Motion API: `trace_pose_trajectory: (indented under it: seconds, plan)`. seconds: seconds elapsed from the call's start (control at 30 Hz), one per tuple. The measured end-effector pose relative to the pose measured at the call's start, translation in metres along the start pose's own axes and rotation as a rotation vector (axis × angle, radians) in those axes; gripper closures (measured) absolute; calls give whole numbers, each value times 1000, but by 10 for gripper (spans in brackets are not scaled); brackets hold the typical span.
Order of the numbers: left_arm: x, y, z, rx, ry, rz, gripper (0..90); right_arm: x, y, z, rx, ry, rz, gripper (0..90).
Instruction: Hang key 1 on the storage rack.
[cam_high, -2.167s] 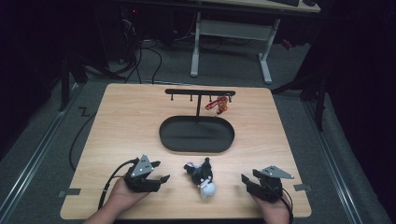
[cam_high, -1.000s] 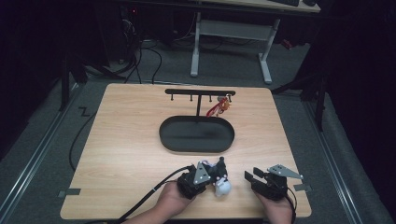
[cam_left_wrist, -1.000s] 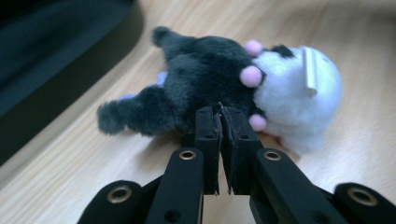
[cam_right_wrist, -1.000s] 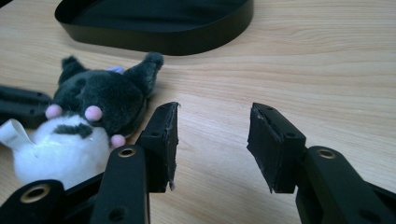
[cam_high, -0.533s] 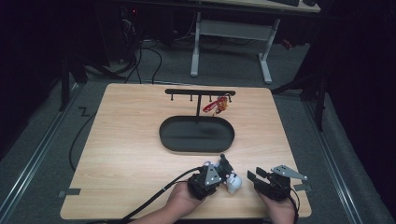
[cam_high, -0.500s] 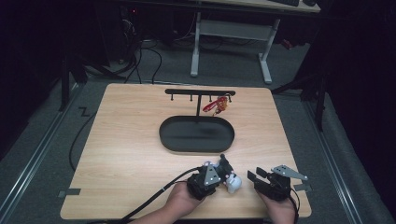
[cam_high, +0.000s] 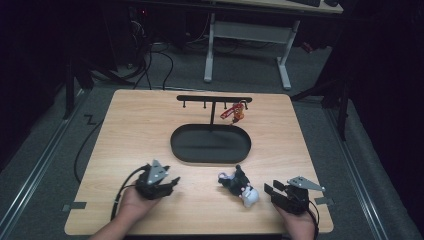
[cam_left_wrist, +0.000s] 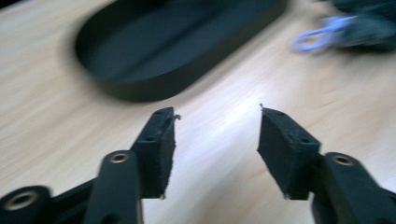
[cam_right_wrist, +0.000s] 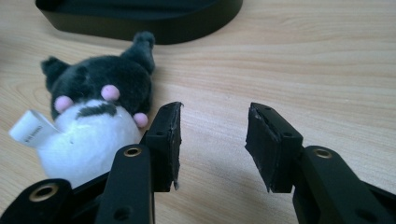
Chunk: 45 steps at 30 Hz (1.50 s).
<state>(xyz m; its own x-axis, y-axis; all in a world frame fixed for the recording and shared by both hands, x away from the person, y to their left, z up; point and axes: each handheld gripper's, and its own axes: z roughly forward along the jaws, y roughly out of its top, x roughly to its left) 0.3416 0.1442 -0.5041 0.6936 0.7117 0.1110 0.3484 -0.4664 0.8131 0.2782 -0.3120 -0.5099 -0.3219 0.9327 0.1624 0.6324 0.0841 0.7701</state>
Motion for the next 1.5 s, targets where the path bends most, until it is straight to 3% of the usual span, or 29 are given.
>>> trace_pose_trajectory:
  seconds: [0.03,0.1,0.27,0.37,0.63,0.77,1.0,1.2,1.5]
  plan:
    - [8,-10,-5,-26,25,-29,441,0,0,1,9,-4,-2,539]
    - [17,-18,-7,-22,21,-61,454,1,0,3,18,-16,-1,536]
    - [31,-21,0,33,4,-83,401,5,2,7,24,-40,3,508]
    - [34,-21,0,19,0,-102,400,7,3,9,30,-47,1,502]
    - [37,-23,-5,4,2,-99,399,7,6,18,66,-54,2,477]
    - [38,-26,-5,3,-18,-102,401,9,16,24,164,-35,2,467]
    - [35,-21,-7,-15,-36,-90,401,19,30,33,318,-82,-66,385]
    - [31,-18,-6,-23,-45,-72,400,25,45,34,374,-130,-121,376]
    - [30,-19,-3,-14,-71,-64,397,33,50,32,421,-118,-152,371]
